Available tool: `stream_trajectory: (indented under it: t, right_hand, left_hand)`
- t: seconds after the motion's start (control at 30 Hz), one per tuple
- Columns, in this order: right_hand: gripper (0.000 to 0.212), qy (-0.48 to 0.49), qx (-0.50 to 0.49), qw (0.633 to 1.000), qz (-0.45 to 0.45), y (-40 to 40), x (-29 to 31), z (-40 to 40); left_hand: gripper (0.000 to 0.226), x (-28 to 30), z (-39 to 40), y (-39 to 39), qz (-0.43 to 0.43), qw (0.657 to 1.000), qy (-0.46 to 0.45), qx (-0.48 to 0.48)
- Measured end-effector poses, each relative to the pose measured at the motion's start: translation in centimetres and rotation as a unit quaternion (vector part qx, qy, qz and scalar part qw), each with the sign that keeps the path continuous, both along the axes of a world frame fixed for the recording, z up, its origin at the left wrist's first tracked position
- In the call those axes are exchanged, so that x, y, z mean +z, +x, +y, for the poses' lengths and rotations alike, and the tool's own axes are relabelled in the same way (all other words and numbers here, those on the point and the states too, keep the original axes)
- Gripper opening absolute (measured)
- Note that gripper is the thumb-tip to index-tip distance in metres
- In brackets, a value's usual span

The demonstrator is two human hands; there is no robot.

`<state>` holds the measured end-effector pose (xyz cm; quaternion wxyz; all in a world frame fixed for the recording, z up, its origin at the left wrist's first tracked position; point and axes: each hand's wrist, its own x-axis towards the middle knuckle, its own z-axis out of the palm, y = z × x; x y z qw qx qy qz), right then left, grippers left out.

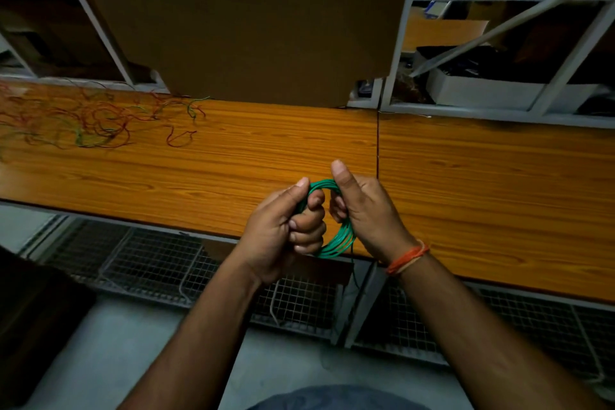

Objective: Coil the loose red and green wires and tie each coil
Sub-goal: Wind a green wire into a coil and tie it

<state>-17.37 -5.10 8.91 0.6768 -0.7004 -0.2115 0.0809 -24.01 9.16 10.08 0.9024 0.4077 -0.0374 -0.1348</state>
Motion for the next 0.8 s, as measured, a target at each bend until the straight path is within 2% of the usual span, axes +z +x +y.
stream_trajectory:
  t: [0.17, 0.27, 0.33, 0.43, 0.53, 0.7, 0.8]
  right_hand:
    - [0.064, -0.022, 0.016, 1.000, 0.009, -0.1, -1.2, -0.7]
    - [0.063, -0.021, 0.031, 0.998, 0.041, -0.6, -2.7, -1.7]
    - [0.049, -0.026, 0.044, 0.998, 0.044, -1.1, -4.4, -2.6]
    - [0.017, -0.098, 0.039, 0.994, 0.002, -1.4, -7.3, -4.5]
    - [0.010, -0.152, 0.018, 0.988, -0.017, -1.9, -9.5, -6.5]
    - [0.010, -0.104, -0.073, 0.992, -0.027, -3.5, -10.8, -8.9]
    - [0.002, -0.113, -0.064, 0.985, -0.117, -4.3, -8.6, -8.8]
  left_hand:
    - [0.035, -0.7, -0.6, -0.3, 0.024, 0.999, -0.025, 0.013]
    - [0.038, -0.8, 0.2, -0.2, 0.036, 0.995, -0.091, 0.036]
    - [0.037, -1.0, 1.4, -0.1, 0.038, 0.990, -0.119, 0.071]
    - [0.040, -1.4, 3.6, -0.1, 0.025, 0.981, -0.160, 0.106]
    - [0.043, -1.7, 5.6, -0.2, 0.016, 0.969, -0.189, 0.157]
    - [0.035, -0.8, 7.5, -0.4, 0.003, 0.945, -0.172, 0.279]
    - [0.032, -0.8, 6.9, -0.2, 0.016, 0.940, -0.102, 0.326]
